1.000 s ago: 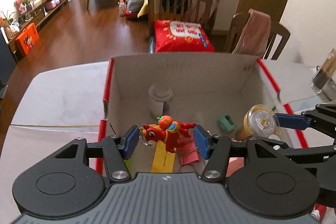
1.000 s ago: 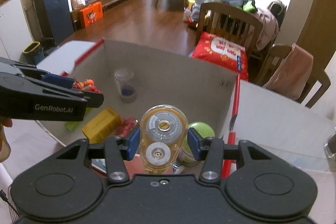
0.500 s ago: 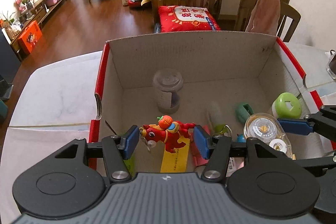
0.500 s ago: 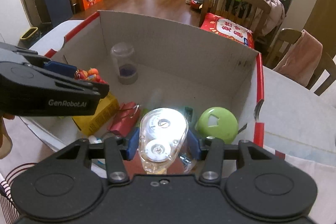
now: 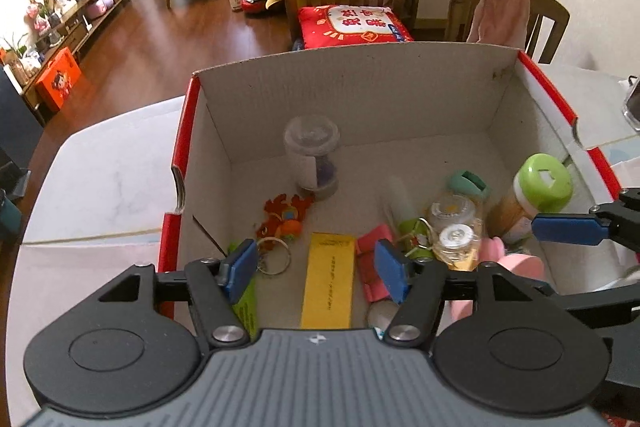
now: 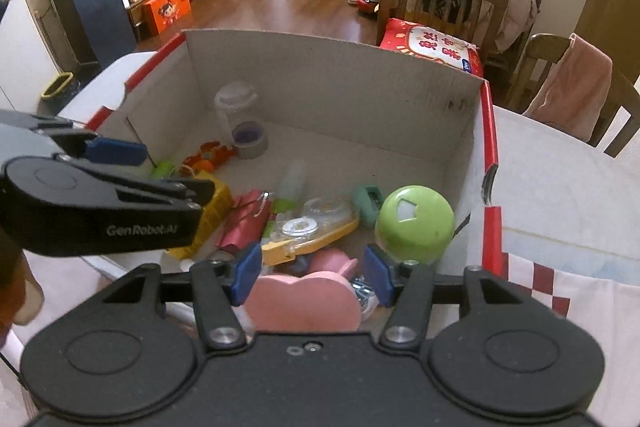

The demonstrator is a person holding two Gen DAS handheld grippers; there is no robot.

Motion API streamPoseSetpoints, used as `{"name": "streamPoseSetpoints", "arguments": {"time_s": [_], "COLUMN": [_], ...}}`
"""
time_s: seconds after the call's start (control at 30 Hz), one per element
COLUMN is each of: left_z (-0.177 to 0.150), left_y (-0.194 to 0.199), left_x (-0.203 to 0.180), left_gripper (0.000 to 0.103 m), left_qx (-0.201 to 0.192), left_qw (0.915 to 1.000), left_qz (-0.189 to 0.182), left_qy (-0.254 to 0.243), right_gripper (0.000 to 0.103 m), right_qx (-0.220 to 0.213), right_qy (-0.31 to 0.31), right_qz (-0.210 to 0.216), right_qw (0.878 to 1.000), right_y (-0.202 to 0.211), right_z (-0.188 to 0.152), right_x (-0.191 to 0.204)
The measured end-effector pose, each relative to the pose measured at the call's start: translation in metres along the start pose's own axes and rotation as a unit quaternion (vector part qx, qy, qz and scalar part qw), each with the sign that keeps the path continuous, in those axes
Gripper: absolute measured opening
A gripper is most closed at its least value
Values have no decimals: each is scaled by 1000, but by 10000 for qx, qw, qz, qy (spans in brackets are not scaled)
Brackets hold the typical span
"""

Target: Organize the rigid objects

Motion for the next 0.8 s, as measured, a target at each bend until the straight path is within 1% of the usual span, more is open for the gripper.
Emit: {"name": "streamPoseSetpoints", "arguments": {"time_s": [0.07,0.17,0.3,0.43,0.67,0.8], "left_z": [-1,-2,-3,-4,-7,-13], "left_y": [4,14,27,43,79,98], "left_x": [0,2,6,8,13,15], "left_gripper": [64,64,65,71,72,79], "left_qx": [-18,-87,-168,-283,-526,-626], "left_qw": [10000,9999,9997,9992,9972,9958], "left_qz": [-21,-54,-119,-194,-418,-551], "left_qy": [13,38,123,202,321,387], "right_gripper": [64,65,75,81,93,99], "right_qx": [-76,-164,-339,-535,-953,-1160], "right_qy": [38,46,37,-9,-22,-53], "right_qz": [13,37,40,39,8,26], "right_qw": [10000,9998,9994,9986,9954,9932], "right_y": [6,16,32,51,90,107], "right_z": [0,1,4,6,4,-1], "right_x": [3,6,9,9,12,14]}}
Point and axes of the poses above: each gripper's, at about its wrist camera, not at the fingertips, and y roughly against the way its jaws point, x to its left, z to its top, the point moved 7 cm from there along -y, roughly the way its jaws point, and after that the axes turned 14 degrees about y, right-handed, at the moved point
